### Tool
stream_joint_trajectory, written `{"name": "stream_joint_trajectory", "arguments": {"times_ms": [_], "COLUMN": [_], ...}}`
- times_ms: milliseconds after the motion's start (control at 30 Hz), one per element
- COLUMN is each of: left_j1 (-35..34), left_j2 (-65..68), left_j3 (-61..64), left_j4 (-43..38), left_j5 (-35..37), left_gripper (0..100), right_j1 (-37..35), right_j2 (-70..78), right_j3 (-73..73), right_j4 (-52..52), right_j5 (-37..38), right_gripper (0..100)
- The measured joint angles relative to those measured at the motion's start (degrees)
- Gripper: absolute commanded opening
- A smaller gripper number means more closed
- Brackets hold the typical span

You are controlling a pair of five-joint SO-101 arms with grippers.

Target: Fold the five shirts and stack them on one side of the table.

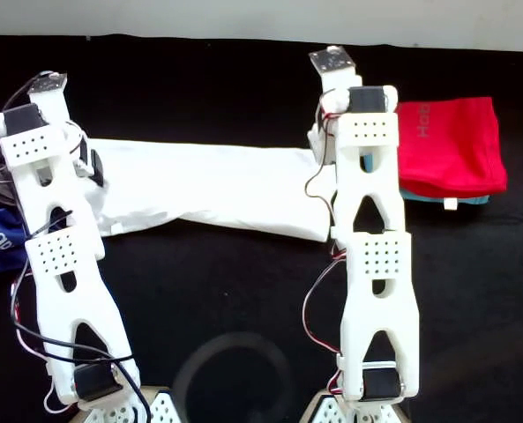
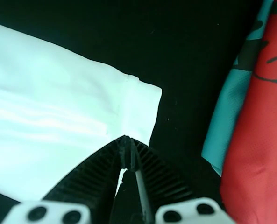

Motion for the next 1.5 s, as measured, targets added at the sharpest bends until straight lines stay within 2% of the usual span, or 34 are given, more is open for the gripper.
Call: {"name": "stream_joint_trajectory", "arguments": {"times_ms": [200,400,667,767,900,967,1233,1500], "left_j1": [-3.4,-4.7,0.4,1.8,4.9,6.7,7.9,8.4], "left_j2": [0.0,0.2,3.1,3.1,3.1,3.2,3.3,-6.2], "left_j3": [0.0,2.2,1.8,1.8,1.8,1.9,1.9,5.1], "left_j4": [0.1,-4.0,-3.3,-2.1,-0.8,-0.7,-0.1,0.5], "left_j5": [0.0,0.1,0.1,0.2,0.2,0.2,0.2,0.2], "left_gripper": [23,23,22,15,1,1,1,1], "right_j1": [0.0,-0.7,-1.1,-1.2,-1.2,-1.2,-1.2,-0.8], "right_j2": [0.0,0.0,-2.6,-7.9,-15.6,-20.1,-45.0,-66.7], "right_j3": [0.0,0.0,0.0,0.0,0.2,1.9,22.1,60.2], "right_j4": [0.0,0.0,0.0,0.0,0.0,0.0,0.0,-2.7], "right_j5": [0.0,0.0,0.0,0.0,0.0,0.0,0.0,0.0], "right_gripper": [0.6,0.6,0.6,0.6,0.6,0.6,0.6,0.6]}}
